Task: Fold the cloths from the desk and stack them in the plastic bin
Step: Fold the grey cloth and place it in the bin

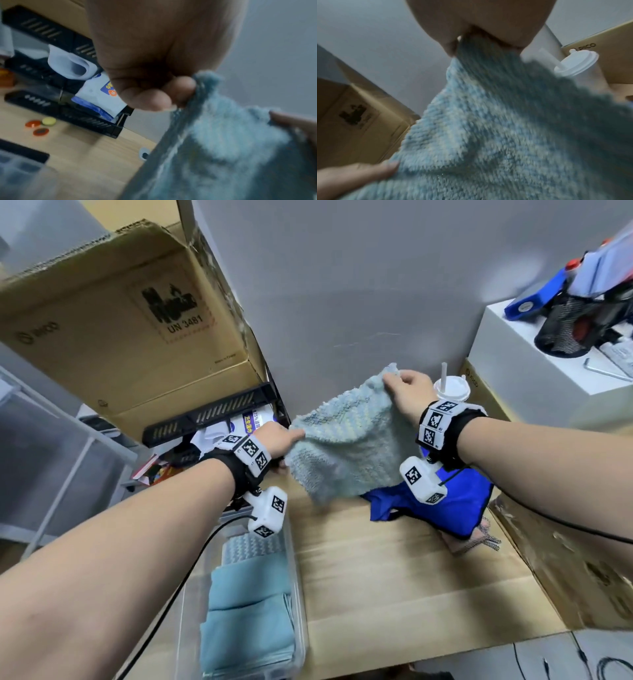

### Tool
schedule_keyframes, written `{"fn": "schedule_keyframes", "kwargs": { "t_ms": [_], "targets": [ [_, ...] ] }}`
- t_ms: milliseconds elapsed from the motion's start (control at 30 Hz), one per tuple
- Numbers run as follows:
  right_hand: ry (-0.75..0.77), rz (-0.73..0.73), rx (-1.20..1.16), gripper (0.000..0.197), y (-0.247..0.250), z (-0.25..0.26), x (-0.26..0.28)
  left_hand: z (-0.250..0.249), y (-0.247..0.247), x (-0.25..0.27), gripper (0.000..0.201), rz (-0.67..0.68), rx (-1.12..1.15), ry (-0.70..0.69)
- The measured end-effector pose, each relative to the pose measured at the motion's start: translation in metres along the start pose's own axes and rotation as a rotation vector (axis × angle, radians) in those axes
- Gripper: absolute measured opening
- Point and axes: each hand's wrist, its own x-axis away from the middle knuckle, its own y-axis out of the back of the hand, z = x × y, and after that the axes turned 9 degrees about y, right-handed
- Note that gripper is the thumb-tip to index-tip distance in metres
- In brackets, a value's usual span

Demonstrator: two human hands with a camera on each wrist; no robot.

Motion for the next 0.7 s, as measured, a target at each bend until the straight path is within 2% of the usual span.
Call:
{"fn": "schedule_keyframes", "kwargs": {
  "t_ms": [100, 233, 467, 667, 700],
  "targets": [
    [-0.026, 0.226, 0.016, 0.032, -0.017, -0.005, 0.013, -0.013, -0.005, 0.006, 0.044, 0.171, 0.27, 0.074],
    [-0.058, 0.419, -0.14, 0.006, -0.041, 0.0, 0.04, -0.031, -0.018, 0.015, 0.04, 0.147, 0.463, 0.103],
    [0.017, 0.496, -0.113, 0.014, -0.051, 0.003, 0.056, -0.036, -0.026, 0.022, 0.03, 0.095, 0.649, 0.231],
    [0.094, 0.594, -0.068, 0.012, -0.049, 0.006, 0.061, -0.034, -0.022, 0.029, 0.024, 0.108, 0.743, 0.253],
    [0.114, 0.61, -0.047, 0.018, -0.049, 0.005, 0.061, -0.034, -0.022, 0.028, 0.024, 0.11, 0.737, 0.249]
  ]
}}
